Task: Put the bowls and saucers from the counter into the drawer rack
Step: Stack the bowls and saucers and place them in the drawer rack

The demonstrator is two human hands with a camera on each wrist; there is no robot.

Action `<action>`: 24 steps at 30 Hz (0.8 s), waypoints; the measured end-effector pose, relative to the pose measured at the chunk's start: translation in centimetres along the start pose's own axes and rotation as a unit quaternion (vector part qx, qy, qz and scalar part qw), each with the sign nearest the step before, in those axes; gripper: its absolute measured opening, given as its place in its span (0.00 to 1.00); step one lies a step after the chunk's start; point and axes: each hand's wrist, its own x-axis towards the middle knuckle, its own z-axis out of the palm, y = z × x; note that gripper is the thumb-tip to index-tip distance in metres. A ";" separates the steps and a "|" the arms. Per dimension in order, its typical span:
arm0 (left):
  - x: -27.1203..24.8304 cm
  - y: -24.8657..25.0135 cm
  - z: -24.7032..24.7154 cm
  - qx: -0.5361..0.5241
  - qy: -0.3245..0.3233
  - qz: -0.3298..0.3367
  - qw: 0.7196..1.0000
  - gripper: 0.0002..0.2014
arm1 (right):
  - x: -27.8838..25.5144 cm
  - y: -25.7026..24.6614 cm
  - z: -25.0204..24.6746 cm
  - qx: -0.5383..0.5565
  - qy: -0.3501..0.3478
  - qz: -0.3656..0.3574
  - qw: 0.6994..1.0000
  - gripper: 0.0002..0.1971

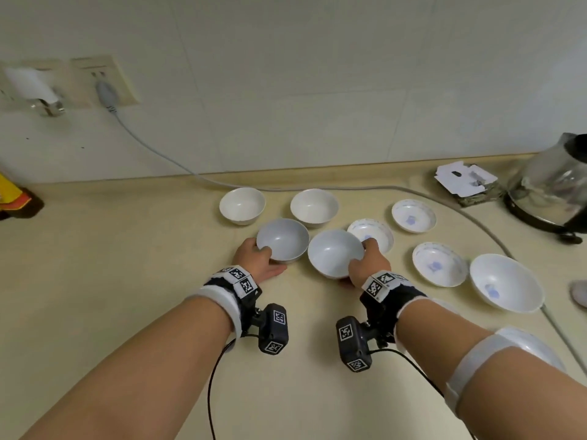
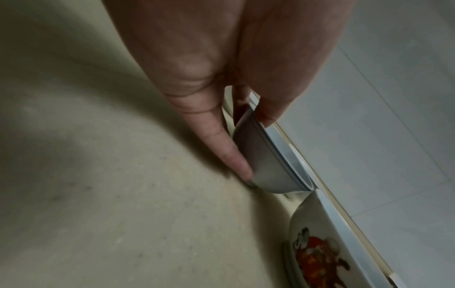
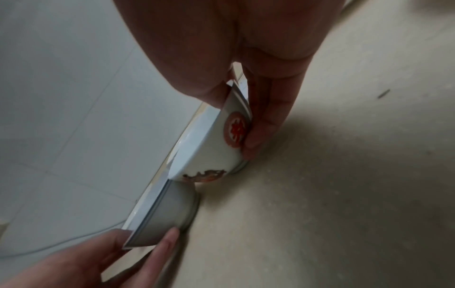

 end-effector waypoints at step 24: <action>8.6 8.5 -7.0 -0.006 0.119 0.066 0.991 0.20 | 6.6 -9.9 0.3 0.223 0.014 0.041 0.974 0.12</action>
